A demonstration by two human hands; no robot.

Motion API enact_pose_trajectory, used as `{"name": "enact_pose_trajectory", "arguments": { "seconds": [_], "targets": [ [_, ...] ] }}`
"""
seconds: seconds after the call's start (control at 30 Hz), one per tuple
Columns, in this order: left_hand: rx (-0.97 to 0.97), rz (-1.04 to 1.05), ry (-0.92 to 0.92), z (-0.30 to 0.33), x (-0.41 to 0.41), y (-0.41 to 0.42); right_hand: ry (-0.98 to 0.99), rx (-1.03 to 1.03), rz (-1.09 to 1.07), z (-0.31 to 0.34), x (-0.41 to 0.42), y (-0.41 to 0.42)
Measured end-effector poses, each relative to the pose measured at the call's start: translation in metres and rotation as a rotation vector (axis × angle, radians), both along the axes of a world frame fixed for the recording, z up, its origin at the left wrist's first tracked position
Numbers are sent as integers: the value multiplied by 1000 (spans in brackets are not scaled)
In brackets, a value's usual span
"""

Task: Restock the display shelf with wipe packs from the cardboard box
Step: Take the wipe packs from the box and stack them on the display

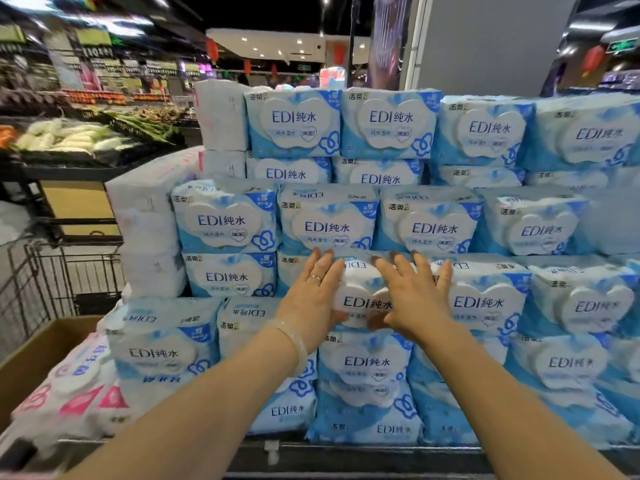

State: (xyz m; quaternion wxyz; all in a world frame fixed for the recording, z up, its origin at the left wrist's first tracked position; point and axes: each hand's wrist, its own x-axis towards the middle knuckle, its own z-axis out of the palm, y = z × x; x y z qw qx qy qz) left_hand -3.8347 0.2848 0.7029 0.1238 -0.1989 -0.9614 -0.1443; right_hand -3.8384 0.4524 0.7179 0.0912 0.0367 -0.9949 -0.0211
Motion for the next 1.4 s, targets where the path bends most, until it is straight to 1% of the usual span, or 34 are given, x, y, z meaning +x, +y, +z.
{"name": "enact_pose_trajectory", "arguments": {
  "seconds": [0.07,0.17,0.23,0.3,0.37,0.5,0.63,0.77,0.93,1.07,1.23,1.4],
  "targets": [
    [-41,39,-19,4,1,2,-7,-9,0,3,2,0],
    [-80,72,-60,13,7,1,-68,-14,-25,12,9,-4],
    [-110,84,-58,19,15,-5,-72,-35,-31,17,17,-14],
    [-126,125,-32,20,23,-17,-27,-37,34,21,28,-33],
    [-172,170,-22,19,32,-39,18,-23,151,24,39,-62],
    [-200,269,-57,9,51,-101,-16,-10,350,21,55,-130],
    [-227,368,-114,-10,82,-176,-85,49,457,1,60,-205],
    [-246,491,-165,-35,112,-257,-152,44,567,-23,74,-285],
    [-288,644,-283,-51,157,-351,-186,72,708,-50,97,-383],
    [-284,732,-322,-65,184,-414,-264,-9,772,-73,111,-450],
    [-269,781,-389,-80,206,-468,-333,39,809,-98,118,-509],
    [-273,798,-433,-103,203,-506,-400,51,793,-114,118,-551]
  ]
}}
